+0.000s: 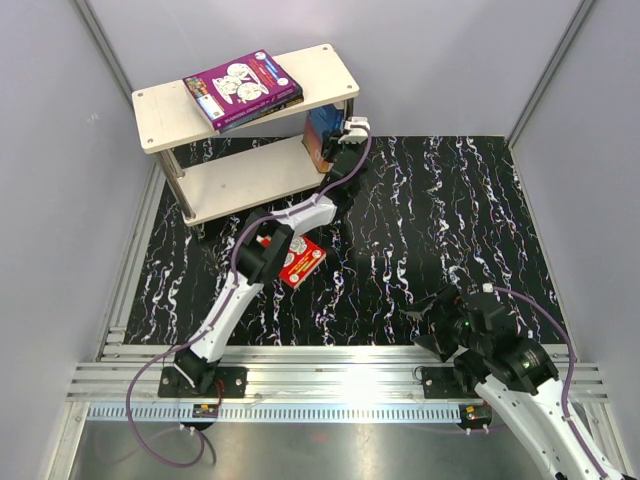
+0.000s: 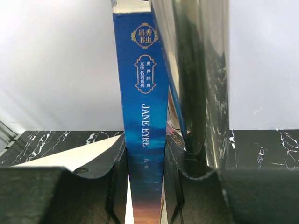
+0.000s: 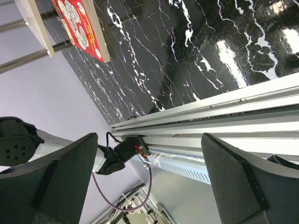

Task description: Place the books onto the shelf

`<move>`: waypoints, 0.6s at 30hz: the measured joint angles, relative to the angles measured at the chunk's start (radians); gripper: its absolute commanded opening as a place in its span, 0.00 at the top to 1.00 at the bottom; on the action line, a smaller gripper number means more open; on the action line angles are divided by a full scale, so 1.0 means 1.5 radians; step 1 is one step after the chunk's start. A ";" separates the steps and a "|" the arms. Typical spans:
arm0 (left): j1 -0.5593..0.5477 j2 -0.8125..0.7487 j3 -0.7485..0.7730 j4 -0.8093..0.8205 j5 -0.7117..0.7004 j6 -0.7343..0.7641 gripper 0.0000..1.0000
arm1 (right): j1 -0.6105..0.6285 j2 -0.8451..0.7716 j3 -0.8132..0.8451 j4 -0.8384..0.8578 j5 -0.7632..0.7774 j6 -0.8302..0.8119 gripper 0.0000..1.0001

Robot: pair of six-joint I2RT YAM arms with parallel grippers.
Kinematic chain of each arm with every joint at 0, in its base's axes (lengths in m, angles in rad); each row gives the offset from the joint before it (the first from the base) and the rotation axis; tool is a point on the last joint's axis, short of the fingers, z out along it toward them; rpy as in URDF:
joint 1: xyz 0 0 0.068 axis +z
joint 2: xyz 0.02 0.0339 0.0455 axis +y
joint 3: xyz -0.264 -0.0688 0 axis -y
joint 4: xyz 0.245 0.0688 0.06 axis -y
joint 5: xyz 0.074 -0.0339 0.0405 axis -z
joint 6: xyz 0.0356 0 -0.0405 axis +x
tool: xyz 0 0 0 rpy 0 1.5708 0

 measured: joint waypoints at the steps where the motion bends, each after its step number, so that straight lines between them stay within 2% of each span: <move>1: -0.001 0.000 -0.007 0.009 -0.001 0.001 0.96 | 0.000 -0.001 0.000 -0.001 -0.002 0.000 0.00; 3: -0.003 0.000 -0.022 0.030 -0.004 0.001 1.00 | 0.000 -0.004 0.000 -0.003 -0.003 0.000 0.00; 13: -0.021 -0.082 -0.192 0.129 0.006 -0.049 1.00 | 0.000 -0.026 -0.008 -0.015 -0.004 0.000 0.00; 18: -0.028 -0.100 -0.217 0.128 0.005 -0.091 1.00 | 0.000 -0.035 -0.010 -0.021 -0.004 0.001 0.00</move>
